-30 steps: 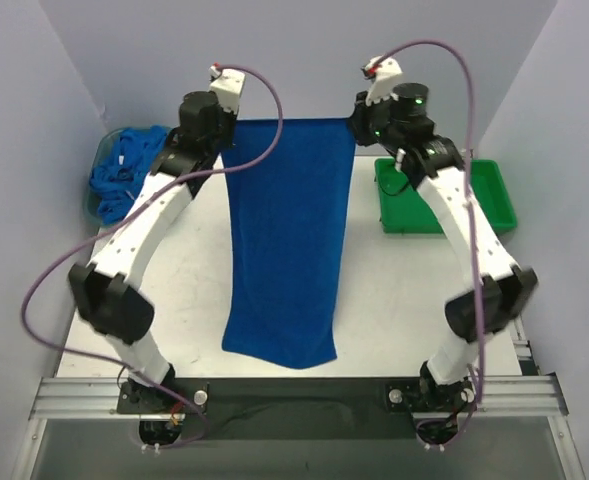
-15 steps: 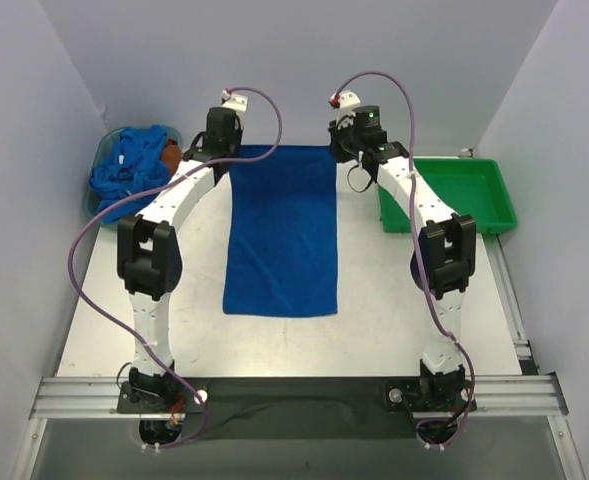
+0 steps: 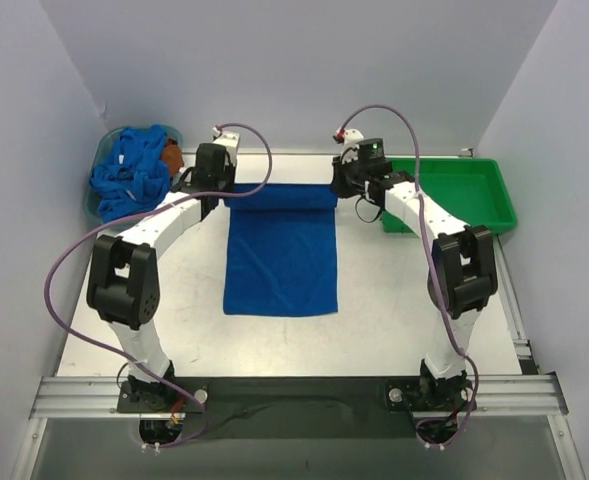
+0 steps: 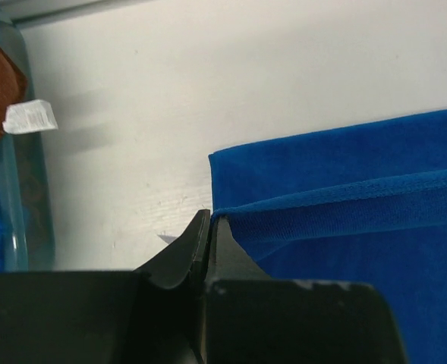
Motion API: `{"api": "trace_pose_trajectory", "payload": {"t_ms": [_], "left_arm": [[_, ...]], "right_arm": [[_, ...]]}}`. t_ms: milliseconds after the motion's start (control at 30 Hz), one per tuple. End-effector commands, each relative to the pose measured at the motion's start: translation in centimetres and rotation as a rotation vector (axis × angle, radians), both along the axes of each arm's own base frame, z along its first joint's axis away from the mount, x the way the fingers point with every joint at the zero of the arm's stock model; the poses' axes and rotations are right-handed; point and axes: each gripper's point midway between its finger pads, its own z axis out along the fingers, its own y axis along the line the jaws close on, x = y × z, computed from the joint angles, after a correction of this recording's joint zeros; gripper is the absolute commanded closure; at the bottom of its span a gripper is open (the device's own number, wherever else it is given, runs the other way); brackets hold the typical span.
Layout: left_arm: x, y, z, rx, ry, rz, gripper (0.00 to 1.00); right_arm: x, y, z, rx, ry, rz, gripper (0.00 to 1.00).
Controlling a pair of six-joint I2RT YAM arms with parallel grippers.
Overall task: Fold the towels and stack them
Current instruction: Fold the towel
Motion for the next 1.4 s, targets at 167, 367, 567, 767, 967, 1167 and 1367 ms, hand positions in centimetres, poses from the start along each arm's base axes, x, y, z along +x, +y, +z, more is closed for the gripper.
{"api": "trace_pose_trajectory", "payload": {"t_ms": [167, 367, 567, 767, 967, 1167, 1367], "left_arm": [[-4.4, 2.3, 3.2, -0.059, -0.006, 0.047, 1.00], [-9.6, 2.1, 1.6, -0.130, 0.118, 0.038, 1.00], [-15.1, 1.3, -3.8, -0.208, 0.296, 0.034, 1.00], [-19.1, 1.8, -10.2, -0.239, 0.510, 0.147, 1.00], [-21.1, 1.6, -13.9, -0.266, 0.650, 0.228, 1.00], [-21.6, 0.0, -15.4, -0.379, 0.694, 0.257, 1.00], [-22.1, -0.8, -15.1, -0.444, 0.666, 0.273, 1.00]], "right_arm": [[-3.9, -2.7, 3.7, 0.035, -0.017, -0.098, 1.00], [-9.0, -2.7, 2.0, 0.016, 0.059, -0.097, 1.00], [-14.3, -2.7, -2.8, 0.031, 0.231, -0.157, 1.00], [-17.9, -3.2, -9.6, 0.055, 0.470, -0.243, 1.00], [-18.5, -3.7, -13.4, 0.072, 0.611, -0.300, 1.00], [-17.2, -6.2, -15.0, 0.097, 0.670, -0.390, 1.00], [-15.2, -8.0, -13.9, 0.117, 0.636, -0.416, 1.00]]}}
